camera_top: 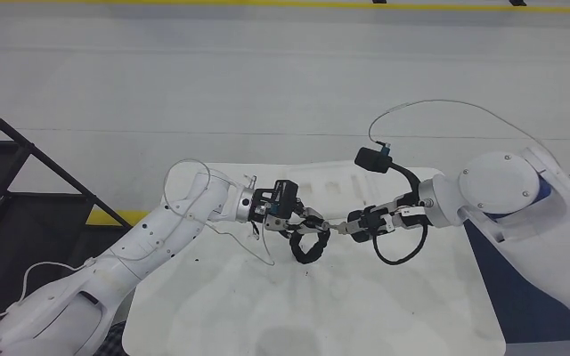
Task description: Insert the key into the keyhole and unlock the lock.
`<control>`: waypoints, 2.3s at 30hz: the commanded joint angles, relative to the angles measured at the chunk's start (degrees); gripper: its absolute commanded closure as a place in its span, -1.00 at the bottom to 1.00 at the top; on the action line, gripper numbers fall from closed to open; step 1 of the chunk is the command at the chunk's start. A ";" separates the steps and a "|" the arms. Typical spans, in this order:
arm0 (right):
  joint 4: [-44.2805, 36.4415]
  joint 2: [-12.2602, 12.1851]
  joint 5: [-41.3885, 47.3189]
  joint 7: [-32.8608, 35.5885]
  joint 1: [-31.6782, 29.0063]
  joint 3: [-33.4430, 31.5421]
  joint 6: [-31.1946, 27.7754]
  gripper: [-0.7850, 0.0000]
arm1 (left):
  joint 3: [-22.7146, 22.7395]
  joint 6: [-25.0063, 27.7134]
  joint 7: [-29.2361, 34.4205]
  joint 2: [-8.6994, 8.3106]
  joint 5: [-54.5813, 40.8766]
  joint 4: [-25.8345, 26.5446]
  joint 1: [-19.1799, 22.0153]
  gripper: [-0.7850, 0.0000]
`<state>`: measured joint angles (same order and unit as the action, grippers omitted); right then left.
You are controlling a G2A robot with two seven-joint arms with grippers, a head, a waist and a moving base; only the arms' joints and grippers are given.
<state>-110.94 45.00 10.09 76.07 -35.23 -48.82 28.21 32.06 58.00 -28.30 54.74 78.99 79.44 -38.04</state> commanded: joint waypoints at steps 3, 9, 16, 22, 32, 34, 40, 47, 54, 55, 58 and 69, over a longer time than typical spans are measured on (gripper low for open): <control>-0.06 0.16 -0.26 -0.19 0.76 0.89 0.19 1.00 | -0.60 0.00 0.83 0.01 -0.71 -0.02 0.50 1.00; 0.26 0.60 -0.06 -0.42 1.80 2.42 0.42 1.00 | -1.33 0.00 2.38 -0.01 -2.21 0.05 1.18 1.00; 1.15 1.18 -0.10 -0.75 2.76 3.78 0.66 1.00 | -1.91 0.00 3.09 -0.09 -3.28 0.26 1.65 1.00; 2.13 1.65 0.24 -1.06 3.18 4.66 0.37 1.00 | -2.25 0.00 3.32 -0.11 -3.71 0.47 1.94 1.00; 2.94 2.02 1.68 -2.80 3.04 3.95 -3.13 -1.00 | -2.38 0.00 3.15 -0.16 -5.91 -0.75 1.61 1.00; 2.50 1.87 0.85 -3.18 2.88 3.28 -5.88 -1.00 | -2.27 0.00 3.13 -0.30 -7.17 -1.14 1.40 1.00; 2.08 1.07 2.61 -1.12 0.37 -0.17 -25.71 -1.00 | -3.80 0.00 5.41 -1.37 -16.48 -1.74 1.47 1.00; -1.82 -0.53 -5.89 -7.10 -5.84 -5.25 -40.64 -1.00 | -7.77 0.00 14.11 -4.00 -27.98 0.51 4.44 1.00; -3.30 -1.38 -17.97 -15.00 -13.70 -6.12 -46.81 -1.00 | -14.72 0.00 22.54 -6.23 -39.11 2.92 9.87 1.00; -3.18 -1.41 -19.11 -15.96 -14.27 -6.27 -47.23 -1.00 | -15.55 0.00 23.55 -6.48 -40.55 3.01 10.69 1.00; -2.66 -1.50 -22.68 -18.49 -15.56 -6.83 -48.50 -1.00 | -17.90 0.00 26.40 -7.22 -44.70 3.16 12.94 1.00; -0.79 -1.48 -27.00 -20.56 -16.64 -7.13 -49.62 -1.00 | -22.32 0.00 33.47 -8.76 -53.82 3.52 18.59 1.00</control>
<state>-111.73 43.52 -16.91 55.51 -51.88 -55.95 -21.42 9.71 58.00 4.51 45.97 25.52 82.94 -19.55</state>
